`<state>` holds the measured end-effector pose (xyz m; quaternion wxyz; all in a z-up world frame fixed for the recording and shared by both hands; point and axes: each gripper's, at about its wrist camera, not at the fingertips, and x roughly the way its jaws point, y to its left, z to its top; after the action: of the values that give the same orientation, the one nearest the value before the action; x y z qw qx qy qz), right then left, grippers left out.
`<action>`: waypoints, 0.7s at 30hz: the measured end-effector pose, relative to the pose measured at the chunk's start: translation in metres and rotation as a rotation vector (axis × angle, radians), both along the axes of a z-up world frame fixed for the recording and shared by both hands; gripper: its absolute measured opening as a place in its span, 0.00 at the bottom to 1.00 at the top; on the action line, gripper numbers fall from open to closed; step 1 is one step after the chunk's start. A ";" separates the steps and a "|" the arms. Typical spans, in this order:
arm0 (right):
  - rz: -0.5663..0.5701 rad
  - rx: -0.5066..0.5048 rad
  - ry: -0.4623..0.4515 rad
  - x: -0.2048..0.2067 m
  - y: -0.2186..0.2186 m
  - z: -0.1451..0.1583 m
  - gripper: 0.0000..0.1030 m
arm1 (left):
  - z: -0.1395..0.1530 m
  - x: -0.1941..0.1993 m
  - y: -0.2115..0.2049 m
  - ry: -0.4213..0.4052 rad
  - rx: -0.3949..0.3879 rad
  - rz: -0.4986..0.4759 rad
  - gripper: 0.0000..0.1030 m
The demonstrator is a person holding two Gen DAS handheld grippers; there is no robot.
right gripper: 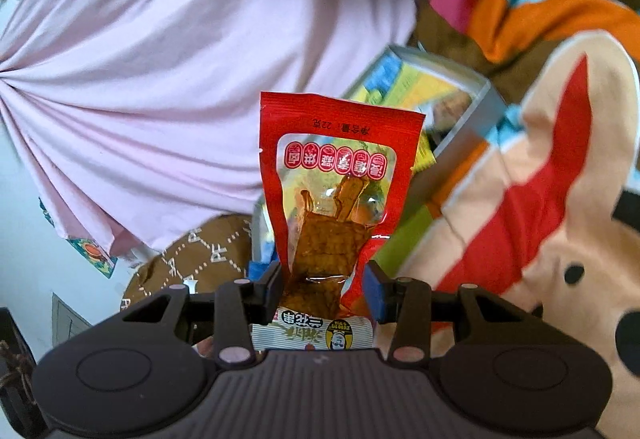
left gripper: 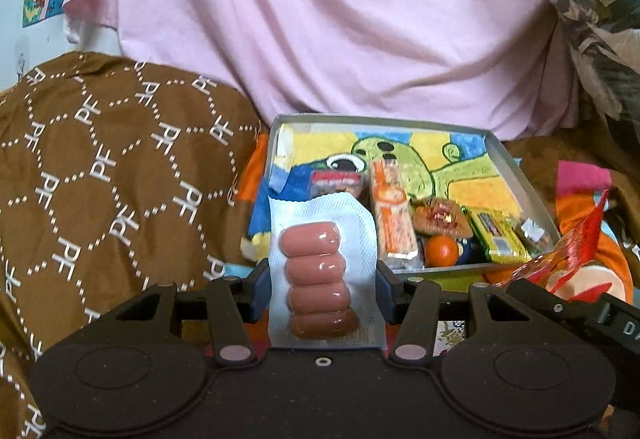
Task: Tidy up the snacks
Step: 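Lower the sausage pack and red packet into the tray and open both grippers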
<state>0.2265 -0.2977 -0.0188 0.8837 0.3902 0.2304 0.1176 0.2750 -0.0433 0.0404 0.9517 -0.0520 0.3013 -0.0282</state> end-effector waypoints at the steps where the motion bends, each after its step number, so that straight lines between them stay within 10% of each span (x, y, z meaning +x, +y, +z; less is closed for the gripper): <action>1: -0.003 -0.005 -0.017 0.001 -0.001 0.003 0.46 | 0.001 0.003 -0.001 -0.005 0.001 0.002 0.52; 21: 0.007 -0.196 -0.137 0.115 0.005 0.020 0.47 | -0.024 0.126 -0.003 0.024 -0.008 0.047 0.54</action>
<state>0.3415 -0.2922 0.0016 0.9309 0.2922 0.1810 0.1240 0.4011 -0.0464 0.0165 0.9481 -0.0634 0.3114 -0.0063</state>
